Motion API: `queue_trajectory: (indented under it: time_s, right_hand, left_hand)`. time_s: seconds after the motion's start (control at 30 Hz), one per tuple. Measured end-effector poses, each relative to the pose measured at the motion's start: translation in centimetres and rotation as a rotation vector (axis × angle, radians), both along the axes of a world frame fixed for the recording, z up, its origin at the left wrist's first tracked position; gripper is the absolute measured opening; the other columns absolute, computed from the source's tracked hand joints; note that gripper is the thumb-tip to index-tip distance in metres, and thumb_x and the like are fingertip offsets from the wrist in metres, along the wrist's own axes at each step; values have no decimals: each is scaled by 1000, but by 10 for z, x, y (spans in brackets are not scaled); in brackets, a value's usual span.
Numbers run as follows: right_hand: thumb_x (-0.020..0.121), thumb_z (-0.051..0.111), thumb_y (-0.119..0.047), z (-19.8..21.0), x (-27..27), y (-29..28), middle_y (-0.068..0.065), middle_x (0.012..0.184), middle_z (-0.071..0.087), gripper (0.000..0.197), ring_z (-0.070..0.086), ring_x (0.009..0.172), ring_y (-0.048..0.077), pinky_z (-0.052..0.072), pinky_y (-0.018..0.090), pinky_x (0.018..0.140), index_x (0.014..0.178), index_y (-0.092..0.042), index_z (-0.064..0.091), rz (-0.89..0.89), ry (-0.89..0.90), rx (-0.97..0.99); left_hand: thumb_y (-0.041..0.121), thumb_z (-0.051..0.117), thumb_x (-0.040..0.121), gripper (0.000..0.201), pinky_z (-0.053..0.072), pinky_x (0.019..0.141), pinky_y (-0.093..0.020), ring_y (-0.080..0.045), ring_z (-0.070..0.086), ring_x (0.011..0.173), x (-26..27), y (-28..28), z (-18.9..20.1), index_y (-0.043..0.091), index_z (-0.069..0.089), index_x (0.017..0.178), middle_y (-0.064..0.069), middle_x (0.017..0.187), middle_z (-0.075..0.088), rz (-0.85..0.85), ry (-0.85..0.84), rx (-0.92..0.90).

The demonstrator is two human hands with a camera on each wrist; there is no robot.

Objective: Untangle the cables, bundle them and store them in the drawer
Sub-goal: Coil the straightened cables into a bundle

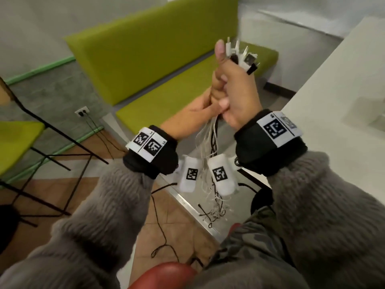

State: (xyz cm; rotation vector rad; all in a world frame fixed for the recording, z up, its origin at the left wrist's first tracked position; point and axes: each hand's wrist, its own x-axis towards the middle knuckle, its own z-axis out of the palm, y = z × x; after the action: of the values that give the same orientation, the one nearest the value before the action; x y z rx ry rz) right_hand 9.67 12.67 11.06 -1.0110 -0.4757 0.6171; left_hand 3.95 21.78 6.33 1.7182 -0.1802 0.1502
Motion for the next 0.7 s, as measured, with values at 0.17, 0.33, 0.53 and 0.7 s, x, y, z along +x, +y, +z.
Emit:
queue_trajectory:
  time_s: [0.17,0.33,0.53,0.7]
  right_hand:
    - [101,40,-41,6,6,-15,-9,43,24,52,15,34,7,14,21,36,55,-20,26,27,-128,-31]
    - [103,35,-40,28,26,-44,-9,46,22,54,15,38,9,18,22,38,53,-22,27,-116,-111,65]
    - [99,30,-10,54,29,-61,-8,46,23,45,13,41,10,18,21,41,56,-22,27,-209,-137,178]
    - [100,22,-7,60,28,-58,-10,44,28,45,16,39,7,19,19,41,56,-20,27,-195,-169,213]
  left_hand:
    - [36,37,98,26,41,66,-23,-7,39,61,-6,-9,-42,14,46,87,1,69,42,121,-48,147]
    - [57,34,92,37,36,64,-18,-2,37,67,-32,0,-120,22,46,95,7,78,38,196,35,263]
    - [53,25,93,27,36,66,-9,5,41,68,-47,-5,-182,31,39,86,11,78,39,213,228,315]
    - [37,35,91,22,44,83,-36,-17,49,83,-51,15,-242,21,50,90,0,87,51,197,568,481]
